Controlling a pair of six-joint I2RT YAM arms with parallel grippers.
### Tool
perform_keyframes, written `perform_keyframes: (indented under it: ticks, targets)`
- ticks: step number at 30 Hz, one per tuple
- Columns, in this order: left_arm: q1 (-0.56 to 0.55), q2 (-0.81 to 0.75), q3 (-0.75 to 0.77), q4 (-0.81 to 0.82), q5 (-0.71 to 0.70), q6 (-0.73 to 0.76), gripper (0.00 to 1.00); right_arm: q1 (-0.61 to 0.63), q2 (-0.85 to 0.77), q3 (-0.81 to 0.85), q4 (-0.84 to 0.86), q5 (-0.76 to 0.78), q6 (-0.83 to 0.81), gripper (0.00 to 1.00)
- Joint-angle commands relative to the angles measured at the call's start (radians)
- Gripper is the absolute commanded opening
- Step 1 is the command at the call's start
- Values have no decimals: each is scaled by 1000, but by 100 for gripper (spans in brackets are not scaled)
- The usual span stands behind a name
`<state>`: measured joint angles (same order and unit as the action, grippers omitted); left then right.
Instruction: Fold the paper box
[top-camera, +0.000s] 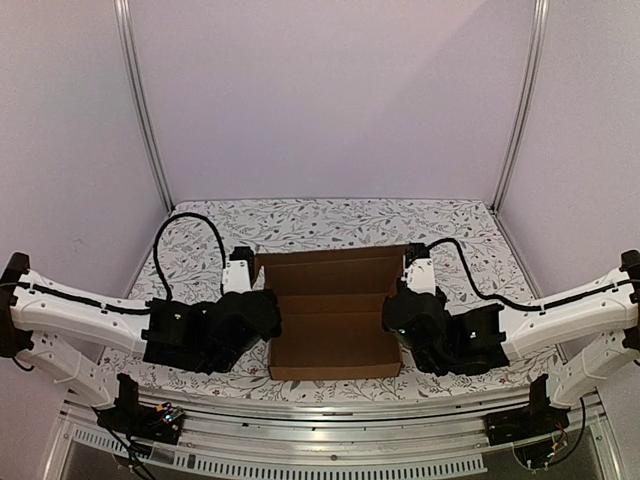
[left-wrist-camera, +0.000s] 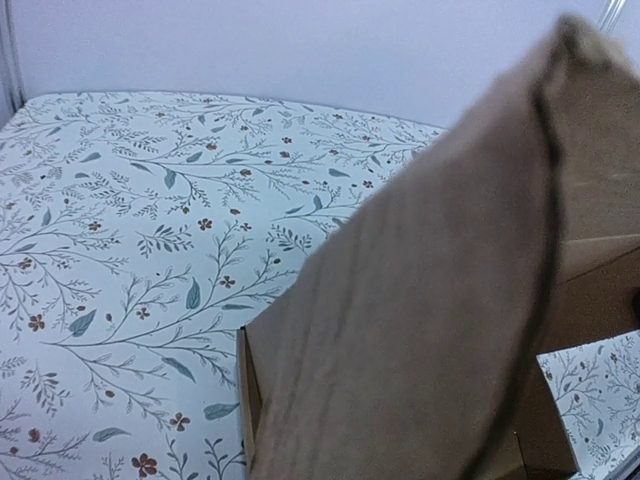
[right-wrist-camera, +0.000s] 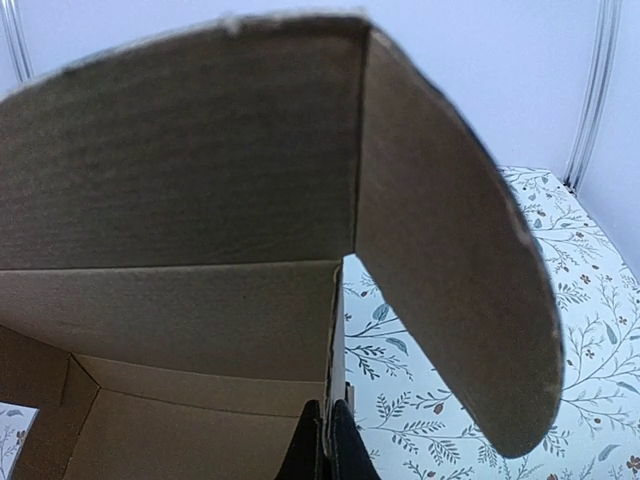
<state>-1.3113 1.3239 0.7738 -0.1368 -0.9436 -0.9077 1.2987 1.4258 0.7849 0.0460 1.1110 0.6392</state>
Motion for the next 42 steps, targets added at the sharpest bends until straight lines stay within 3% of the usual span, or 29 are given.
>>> perform_keyframes:
  ticks: [1,15,21,29,34,42]
  targets:
    - [-65,35,-38,-112,51,-82,0,38,-2,-45,-97,-30,68,0]
    - [-179,100,-76,-158,19,-274,0,121,7,-73,-259,-23,279,0]
    - [-204,145,-84,-163,23,-373,0,142,7,-80,-342,-53,394,8]
    - [-232,207,-72,-185,27,-452,0,186,-33,-74,-464,-72,487,25]
    - [-235,271,-16,-251,21,-486,0,206,-109,-78,-576,-107,515,42]
    - [-233,315,32,-298,-1,-497,0,209,-312,-128,-646,-256,401,69]
